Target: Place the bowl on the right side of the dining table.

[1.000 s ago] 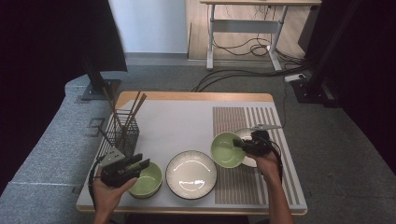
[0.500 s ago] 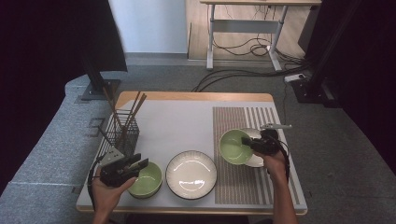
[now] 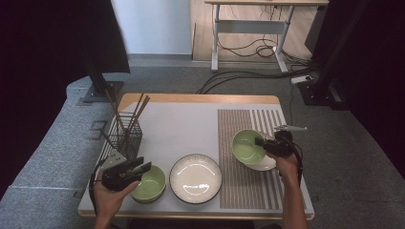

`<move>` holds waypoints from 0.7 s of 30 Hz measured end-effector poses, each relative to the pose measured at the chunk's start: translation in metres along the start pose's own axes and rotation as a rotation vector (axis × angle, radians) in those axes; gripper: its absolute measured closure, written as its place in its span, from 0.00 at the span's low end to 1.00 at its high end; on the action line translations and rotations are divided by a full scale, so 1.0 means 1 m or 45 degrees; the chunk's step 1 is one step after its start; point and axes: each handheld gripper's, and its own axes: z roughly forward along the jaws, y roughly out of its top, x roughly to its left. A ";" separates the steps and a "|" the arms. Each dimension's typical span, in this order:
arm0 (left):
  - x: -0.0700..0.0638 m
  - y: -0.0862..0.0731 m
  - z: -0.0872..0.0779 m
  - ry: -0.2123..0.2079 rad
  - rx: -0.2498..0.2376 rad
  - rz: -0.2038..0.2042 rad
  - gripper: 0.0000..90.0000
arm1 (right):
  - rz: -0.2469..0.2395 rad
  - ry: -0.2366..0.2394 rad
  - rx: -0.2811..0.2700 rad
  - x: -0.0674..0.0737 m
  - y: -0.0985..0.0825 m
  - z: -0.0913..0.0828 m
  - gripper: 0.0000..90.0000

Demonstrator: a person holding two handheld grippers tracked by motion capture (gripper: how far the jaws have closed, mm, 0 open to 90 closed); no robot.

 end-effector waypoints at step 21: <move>0.001 0.000 -0.001 0.001 0.002 -0.004 0.65 | 0.086 -0.134 0.013 -0.031 -0.010 -0.002 0.93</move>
